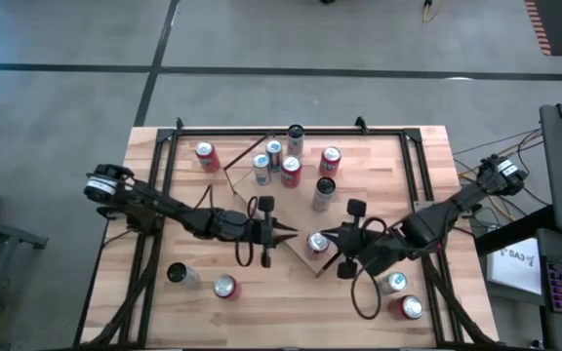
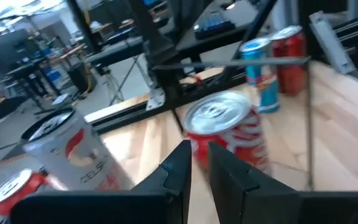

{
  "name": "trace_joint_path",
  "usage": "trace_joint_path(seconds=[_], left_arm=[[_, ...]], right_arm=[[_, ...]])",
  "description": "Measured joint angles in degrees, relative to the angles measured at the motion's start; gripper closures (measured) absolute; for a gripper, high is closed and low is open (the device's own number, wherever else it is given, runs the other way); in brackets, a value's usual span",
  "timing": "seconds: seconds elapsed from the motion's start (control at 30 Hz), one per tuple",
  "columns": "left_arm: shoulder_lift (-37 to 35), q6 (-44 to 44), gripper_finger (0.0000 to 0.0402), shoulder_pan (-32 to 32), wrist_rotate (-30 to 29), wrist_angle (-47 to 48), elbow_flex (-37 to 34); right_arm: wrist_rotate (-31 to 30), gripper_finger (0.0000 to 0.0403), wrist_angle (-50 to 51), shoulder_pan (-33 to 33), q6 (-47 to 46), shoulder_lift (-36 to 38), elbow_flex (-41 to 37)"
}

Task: Place canned beverage on shelf
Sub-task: Put the red soda can on the shelf

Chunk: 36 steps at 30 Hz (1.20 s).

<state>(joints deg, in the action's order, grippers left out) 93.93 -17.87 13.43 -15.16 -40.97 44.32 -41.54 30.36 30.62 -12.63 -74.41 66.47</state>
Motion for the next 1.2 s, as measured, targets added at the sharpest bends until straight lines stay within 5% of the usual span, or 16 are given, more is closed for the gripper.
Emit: trace_joint_path(seconds=[0.27,1.2], left_arm=[[0.2,0.8,0.0365,-0.6,-0.4,-0.2,0.0],[0.2,3.7,0.0365,-0.9,-0.3,-2.5,0.0]], right_arm=[[-6.6,0.0394,0.6,2.2,-4.2,0.0,-1.2],[-6.6,0.0394,-3.3,2.5,-7.2,0.0,-3.7]])
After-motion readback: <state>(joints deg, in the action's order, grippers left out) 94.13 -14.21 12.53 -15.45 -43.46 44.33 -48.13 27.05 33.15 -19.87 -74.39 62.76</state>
